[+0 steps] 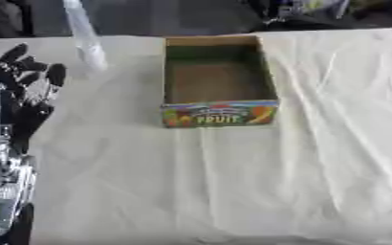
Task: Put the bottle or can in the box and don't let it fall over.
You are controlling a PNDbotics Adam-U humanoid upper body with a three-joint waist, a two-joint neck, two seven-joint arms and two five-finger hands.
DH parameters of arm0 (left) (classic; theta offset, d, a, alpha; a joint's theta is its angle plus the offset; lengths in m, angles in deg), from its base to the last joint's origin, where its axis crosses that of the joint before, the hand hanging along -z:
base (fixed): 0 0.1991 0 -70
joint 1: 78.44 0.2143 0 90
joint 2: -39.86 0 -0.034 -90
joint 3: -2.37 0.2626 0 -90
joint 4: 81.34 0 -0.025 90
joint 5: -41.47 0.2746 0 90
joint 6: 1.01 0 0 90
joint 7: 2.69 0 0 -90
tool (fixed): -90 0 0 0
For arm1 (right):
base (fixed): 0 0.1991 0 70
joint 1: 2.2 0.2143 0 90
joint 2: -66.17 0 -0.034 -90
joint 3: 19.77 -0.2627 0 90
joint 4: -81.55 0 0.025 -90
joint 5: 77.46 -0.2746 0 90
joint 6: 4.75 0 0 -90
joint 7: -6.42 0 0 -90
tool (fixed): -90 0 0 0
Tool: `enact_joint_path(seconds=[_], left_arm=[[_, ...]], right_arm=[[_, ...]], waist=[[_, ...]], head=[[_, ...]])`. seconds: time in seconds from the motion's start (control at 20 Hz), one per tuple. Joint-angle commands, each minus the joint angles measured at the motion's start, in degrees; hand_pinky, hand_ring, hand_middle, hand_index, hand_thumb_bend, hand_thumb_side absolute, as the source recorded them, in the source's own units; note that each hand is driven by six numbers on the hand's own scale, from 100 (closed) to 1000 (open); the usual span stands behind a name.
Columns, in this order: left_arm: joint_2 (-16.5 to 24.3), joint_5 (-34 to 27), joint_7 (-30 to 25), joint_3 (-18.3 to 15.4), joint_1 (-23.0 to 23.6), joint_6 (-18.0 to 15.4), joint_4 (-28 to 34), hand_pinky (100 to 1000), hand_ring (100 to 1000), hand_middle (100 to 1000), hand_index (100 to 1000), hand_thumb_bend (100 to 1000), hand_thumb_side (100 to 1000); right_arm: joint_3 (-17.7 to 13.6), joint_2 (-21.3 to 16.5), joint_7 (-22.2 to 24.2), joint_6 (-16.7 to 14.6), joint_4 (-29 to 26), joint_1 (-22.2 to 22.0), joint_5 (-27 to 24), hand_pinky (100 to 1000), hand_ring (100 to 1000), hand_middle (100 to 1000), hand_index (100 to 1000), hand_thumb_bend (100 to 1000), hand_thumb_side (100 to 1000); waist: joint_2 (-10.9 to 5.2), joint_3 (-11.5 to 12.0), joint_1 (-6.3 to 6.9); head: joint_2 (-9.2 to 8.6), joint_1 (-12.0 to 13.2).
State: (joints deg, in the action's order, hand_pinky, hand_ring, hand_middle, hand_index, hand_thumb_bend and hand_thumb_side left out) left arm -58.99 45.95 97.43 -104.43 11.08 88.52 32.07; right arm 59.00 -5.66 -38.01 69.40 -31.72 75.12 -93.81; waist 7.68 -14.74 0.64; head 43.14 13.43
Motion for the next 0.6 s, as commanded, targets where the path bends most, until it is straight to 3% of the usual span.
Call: enact_joint_path(seconds=[0.05, 0.35, 0.6], left_arm=[[0.78, 0.29, 0.08, -0.47, -0.09, 0.06, 1.18, 864, 901, 573, 859, 632, 475], [3.29, -0.53, 0.62, -0.12, 0.27, 0.83, 1.18, 864, 903, 574, 857, 644, 479], [9.85, -3.0, 1.7, -0.44, -0.33, 1.76, 0.7, 862, 903, 578, 858, 654, 482]], right_arm=[[0.02, -0.35, -0.06, 0.13, -1.32, 0.17, 0.4, 778, 1000, 1000, 1000, 100, 470], [0.07, -0.35, 0.0, 0.19, -1.32, 0.17, 0.59, 778, 1000, 1000, 1000, 100, 470], [0.11, -0.38, 0.12, 0.05, -1.32, -0.02, 0.85, 778, 1000, 1000, 1000, 100, 470]], waist=[[-0.94, -0.07, 0.1], [-0.93, -0.21, 0.2], [-0.98, -0.34, 0.32]], head=[[-0.39, -0.1], [-0.3, -0.36], [-0.7, -0.84]])
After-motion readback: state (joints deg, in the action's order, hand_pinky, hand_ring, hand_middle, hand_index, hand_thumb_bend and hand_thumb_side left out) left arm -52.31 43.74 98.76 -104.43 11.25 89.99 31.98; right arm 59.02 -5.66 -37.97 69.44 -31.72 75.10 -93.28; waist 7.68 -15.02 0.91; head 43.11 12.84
